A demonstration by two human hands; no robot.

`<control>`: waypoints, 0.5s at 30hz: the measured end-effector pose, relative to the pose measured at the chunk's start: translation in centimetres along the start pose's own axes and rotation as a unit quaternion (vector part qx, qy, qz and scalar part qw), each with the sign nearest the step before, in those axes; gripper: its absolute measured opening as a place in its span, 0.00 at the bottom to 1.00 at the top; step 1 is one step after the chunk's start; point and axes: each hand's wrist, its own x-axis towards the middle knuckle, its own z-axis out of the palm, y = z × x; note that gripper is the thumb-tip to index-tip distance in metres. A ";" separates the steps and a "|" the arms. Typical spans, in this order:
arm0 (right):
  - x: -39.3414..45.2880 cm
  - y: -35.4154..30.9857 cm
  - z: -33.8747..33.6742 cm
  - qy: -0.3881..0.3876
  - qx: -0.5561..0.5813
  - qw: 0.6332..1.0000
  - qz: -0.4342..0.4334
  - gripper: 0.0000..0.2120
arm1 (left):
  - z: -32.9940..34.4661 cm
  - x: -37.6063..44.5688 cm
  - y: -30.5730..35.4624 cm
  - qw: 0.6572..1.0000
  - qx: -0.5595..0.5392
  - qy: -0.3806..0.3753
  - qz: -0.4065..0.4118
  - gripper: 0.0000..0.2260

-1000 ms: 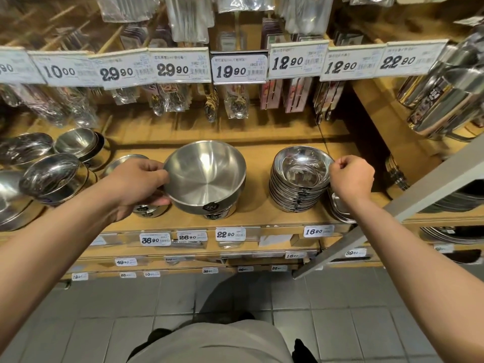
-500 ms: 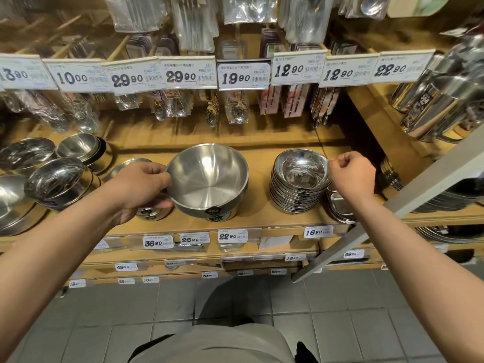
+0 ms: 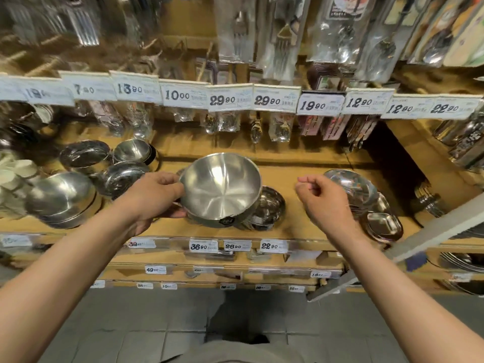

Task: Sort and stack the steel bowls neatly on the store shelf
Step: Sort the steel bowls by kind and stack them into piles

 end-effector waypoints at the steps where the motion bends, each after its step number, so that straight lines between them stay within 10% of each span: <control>1: -0.7 -1.2 1.3 -0.015 0.014 1.000 -0.004 0.04 | -1.4 -0.5 -0.3 1.000 -0.009 0.003 0.000 0.12; 15: -9.3 -18.1 22.0 -0.328 0.264 0.899 0.121 0.13 | -22.8 -7.3 -6.1 0.990 -0.018 0.138 0.010 0.10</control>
